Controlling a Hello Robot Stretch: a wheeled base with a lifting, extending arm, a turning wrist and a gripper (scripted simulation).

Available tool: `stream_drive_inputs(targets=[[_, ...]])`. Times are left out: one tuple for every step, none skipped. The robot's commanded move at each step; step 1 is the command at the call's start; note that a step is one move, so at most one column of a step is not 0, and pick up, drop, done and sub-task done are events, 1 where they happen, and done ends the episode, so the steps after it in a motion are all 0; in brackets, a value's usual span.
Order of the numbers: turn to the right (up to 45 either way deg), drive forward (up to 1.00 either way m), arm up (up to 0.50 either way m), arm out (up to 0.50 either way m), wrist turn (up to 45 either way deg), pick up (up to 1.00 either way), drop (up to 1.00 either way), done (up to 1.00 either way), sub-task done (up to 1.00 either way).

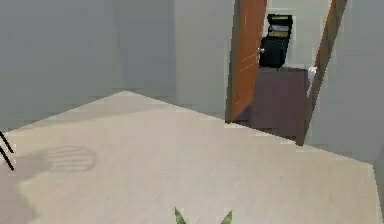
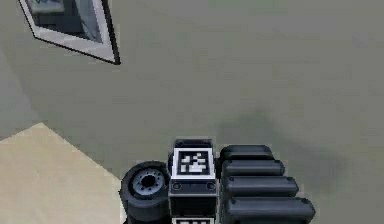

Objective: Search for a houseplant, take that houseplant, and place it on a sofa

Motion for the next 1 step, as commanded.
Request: stream_drive_inputs(targets=[[-18.0, 0.00, 0.00, 0.00, 0.0, 0.00, 0.00, 0.00, 0.00]])
